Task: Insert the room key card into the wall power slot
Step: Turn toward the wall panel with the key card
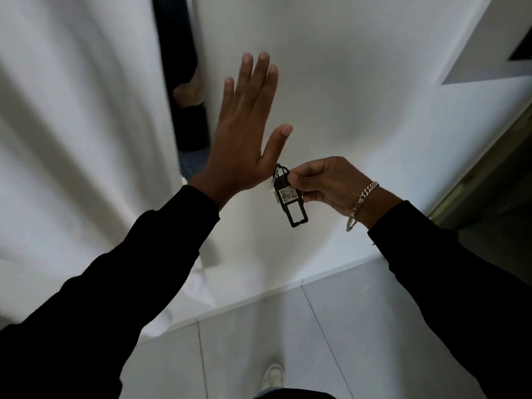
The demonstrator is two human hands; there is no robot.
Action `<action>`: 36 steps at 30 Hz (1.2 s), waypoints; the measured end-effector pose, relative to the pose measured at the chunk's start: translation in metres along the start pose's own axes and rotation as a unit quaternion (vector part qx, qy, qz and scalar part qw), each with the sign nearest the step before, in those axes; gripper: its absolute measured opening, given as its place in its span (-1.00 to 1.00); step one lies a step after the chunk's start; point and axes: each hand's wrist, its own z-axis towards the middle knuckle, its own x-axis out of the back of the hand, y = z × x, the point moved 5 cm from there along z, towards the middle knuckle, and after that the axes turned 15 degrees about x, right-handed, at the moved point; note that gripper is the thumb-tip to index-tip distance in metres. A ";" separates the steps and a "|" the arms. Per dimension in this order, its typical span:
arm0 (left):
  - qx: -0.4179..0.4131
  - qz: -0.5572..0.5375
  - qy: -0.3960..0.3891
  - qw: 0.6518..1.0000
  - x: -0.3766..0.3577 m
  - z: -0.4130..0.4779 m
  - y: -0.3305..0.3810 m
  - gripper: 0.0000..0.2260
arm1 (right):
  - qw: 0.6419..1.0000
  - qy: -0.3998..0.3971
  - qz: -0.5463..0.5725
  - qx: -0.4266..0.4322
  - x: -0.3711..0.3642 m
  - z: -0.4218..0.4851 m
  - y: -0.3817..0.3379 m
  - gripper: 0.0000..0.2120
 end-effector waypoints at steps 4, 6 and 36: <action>-0.014 -0.019 -0.001 1.000 -0.051 0.039 0.023 -0.36 | 1.000 0.017 0.004 0.001 0.067 0.020 0.014 -0.93; -0.020 -0.025 -0.008 0.999 -0.074 0.057 0.036 -0.36 | 1.000 0.019 0.006 0.004 0.097 0.029 0.018 -0.92; 0.004 0.021 0.096 0.995 -0.337 0.228 0.245 -0.40 | 0.982 -0.044 -0.092 0.158 0.518 0.107 0.001 -0.88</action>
